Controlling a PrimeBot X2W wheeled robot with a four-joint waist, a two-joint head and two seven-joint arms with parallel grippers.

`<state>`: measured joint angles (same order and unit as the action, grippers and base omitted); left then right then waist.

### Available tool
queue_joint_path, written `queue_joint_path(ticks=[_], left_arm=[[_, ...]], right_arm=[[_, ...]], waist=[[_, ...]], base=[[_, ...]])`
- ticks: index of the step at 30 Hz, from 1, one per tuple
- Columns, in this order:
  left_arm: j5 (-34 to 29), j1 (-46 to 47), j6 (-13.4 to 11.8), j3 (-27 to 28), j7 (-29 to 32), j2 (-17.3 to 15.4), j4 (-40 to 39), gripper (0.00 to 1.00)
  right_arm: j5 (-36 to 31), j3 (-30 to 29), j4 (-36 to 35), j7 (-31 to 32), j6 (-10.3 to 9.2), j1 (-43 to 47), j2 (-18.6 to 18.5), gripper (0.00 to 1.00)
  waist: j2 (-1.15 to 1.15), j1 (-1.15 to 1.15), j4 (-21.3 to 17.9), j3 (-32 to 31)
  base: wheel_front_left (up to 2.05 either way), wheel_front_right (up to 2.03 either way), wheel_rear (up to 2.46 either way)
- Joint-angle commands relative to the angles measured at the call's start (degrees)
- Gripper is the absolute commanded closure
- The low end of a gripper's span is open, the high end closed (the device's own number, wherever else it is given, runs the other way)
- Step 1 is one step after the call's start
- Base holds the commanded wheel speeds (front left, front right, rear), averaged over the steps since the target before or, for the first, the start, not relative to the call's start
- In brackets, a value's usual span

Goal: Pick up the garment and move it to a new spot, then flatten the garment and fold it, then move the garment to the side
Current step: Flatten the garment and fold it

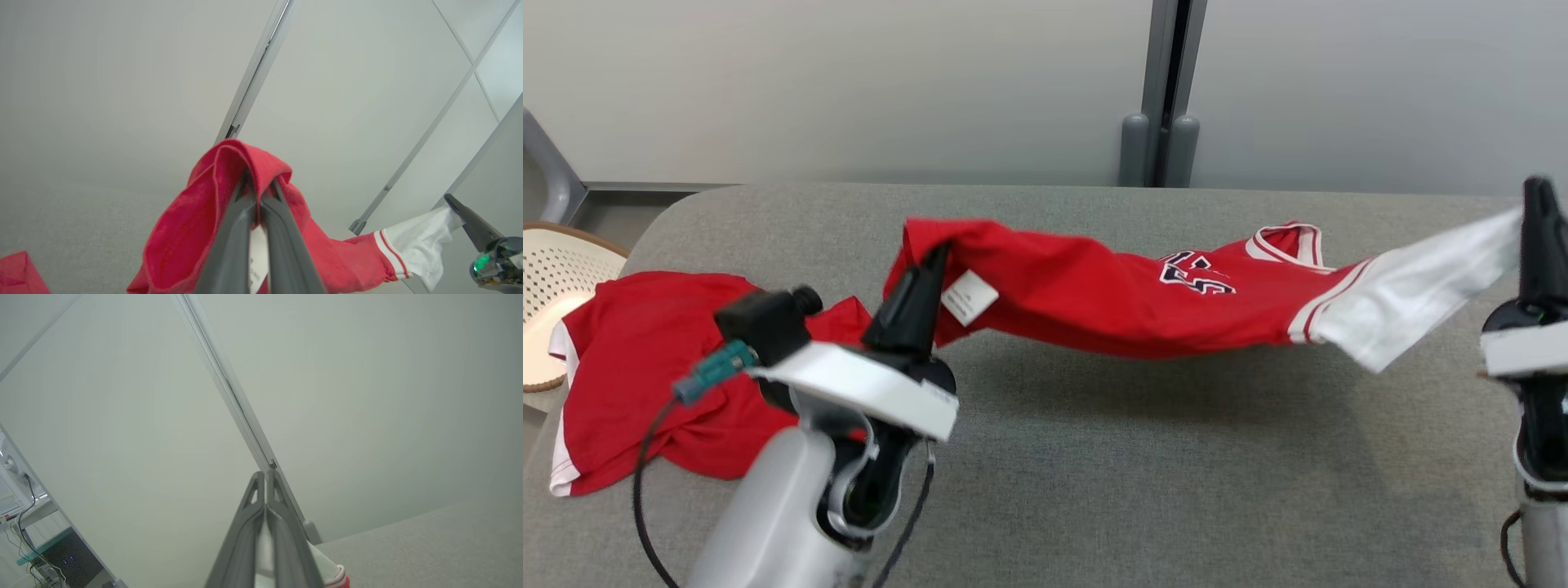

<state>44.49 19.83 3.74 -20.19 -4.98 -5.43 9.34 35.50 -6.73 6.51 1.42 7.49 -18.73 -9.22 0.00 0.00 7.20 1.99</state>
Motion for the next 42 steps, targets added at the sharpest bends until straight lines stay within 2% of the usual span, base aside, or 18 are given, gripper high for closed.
queue_joint_path(ticks=[1, 5, 11, 16, 20, 22, 27, 33, 38, 42], left_arm=[[1.19, 3.07, -0.92, 1.14, 1.71, -0.5, -1.77, 1.0], [3.08, 8.56, -3.02, 3.18, 6.18, -1.3, -4.54, 1.0], [4.44, 17.03, -6.46, 5.74, 11.68, -2.7, -9.07, 1.0], [6.59, 17.17, -8.75, 6.91, 14.46, -2.72, -13.69, 1.0], [9.09, 14.21, -12.28, 6.71, 18.13, -1.78, -16.61, 1.0], [8.47, 13.33, -13.22, 6.04, 19.72, -3.03, -17.83, 1.0], [6.63, 11.57, -13.41, 4.92, 21.42, -5.58, -17.62, 1.0], [9.72, 10.37, -13.79, 5.78, 23.95, -5.95, -15.29, 1.0], [12.37, 13.64, -13.4, 5.6, 28.45, -6.57, -11.82, 1.0], [13.51, 19.51, -13.47, 6.32, 31.02, -6.98, -6.93, 1.0]], right_arm=[[1.16, -0.71, -1.35, 0.13, 0.0, -2.29, -0.47, 1.0], [1.08, -3.38, -2.91, -0.27, 0.0, -7.55, 0.08, 1.0], [-5.35, -8.74, -6.06, 1.78, 0.0, -16.83, 2.08, 1.0], [-8.46, -12.17, -9.96, 7.8, 0.0, -20.2, 4.63, 1.0], [-10.24, -13.39, -12.67, 13.02, 0.0, -20.53, 5.65, 1.0], [-11.05, -13.74, -13.7, 14.86, 0.0, -20.63, 5.84, 1.0], [-12.11, -14.16, -14.07, 16.99, 0.0, -21.27, 6.14, 1.0], [-12.68, -15.5, -12.64, 17.14, 0.0, -22.7, 6.24, 1.0], [-15.46, -14.76, -8.96, 16.5, 0.0, -27.19, 5.41, 1.0], [-17.58, -11.37, -3.61, 14.46, 0.0, -33.64, 3.76, 1.0]], waist=[[0.0, 0.0, -0.37, -1.22], [0.0, 0.0, -0.89, -2.72], [0.0, 0.0, -2.28, -4.4], [0.0, 0.0, -3.66, -5.03], [0.0, 0.0, -4.67, -4.79], [0.0, 0.0, -5.15, -4.34], [0.0, 0.0, -6.25, -2.87], [0.0, 0.0, -6.93, -0.71], [0.0, 0.0, -7.29, 3.27], [0.0, 0.0, -7.78, 8.05]], base=[[0.0, 0.0, 0.0], [0.0, 0.0, 0.0], [0.0, 0.0, 0.0], [0.0, 0.0, 0.0], [0.0, 0.0, 0.0], [0.0, 0.0, 0.0], [0.0, 0.0, 0.0], [0.0, 0.0, 0.0], [0.0, 0.0, 0.0], [0.0, 0.0, 0.0]])
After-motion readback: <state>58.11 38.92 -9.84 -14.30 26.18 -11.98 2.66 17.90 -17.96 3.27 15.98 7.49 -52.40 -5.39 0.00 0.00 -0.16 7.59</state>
